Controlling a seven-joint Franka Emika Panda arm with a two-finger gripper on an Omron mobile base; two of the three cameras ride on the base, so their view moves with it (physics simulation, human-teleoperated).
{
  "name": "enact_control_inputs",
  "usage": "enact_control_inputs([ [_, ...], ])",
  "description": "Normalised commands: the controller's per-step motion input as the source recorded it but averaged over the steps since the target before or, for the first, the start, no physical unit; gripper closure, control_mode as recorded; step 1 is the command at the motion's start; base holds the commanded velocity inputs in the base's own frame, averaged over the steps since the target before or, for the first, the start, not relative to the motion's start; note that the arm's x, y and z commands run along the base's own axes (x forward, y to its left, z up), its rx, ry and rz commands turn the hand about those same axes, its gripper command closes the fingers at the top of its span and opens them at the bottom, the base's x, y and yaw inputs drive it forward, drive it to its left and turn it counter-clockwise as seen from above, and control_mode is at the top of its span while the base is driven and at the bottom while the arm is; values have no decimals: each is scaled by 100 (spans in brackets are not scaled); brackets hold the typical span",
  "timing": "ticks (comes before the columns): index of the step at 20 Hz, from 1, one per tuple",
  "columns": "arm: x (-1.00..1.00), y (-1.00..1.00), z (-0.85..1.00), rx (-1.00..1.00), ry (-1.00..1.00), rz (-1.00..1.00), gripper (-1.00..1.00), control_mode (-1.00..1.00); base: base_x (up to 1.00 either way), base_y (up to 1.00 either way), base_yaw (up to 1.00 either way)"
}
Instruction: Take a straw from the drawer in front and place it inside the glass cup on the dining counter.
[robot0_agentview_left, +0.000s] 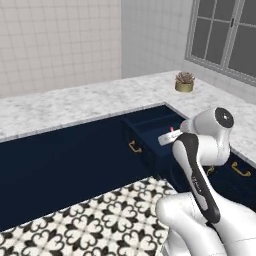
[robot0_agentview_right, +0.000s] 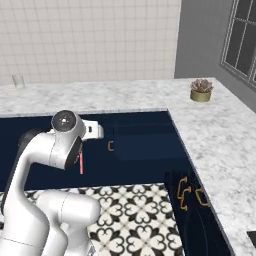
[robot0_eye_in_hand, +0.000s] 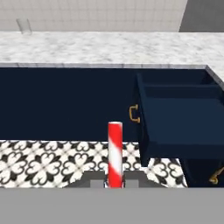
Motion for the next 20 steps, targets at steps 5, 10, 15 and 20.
enact_control_inputs([
  [5,0,0,0,0,0,0,100,100,1,100,0],
  [10,0,0,0,0,0,0,100,100,2,100,0],
  [15,0,0,0,0,0,0,100,100,0,100,0],
  [20,0,0,0,0,0,0,100,100,19,100,-1],
])
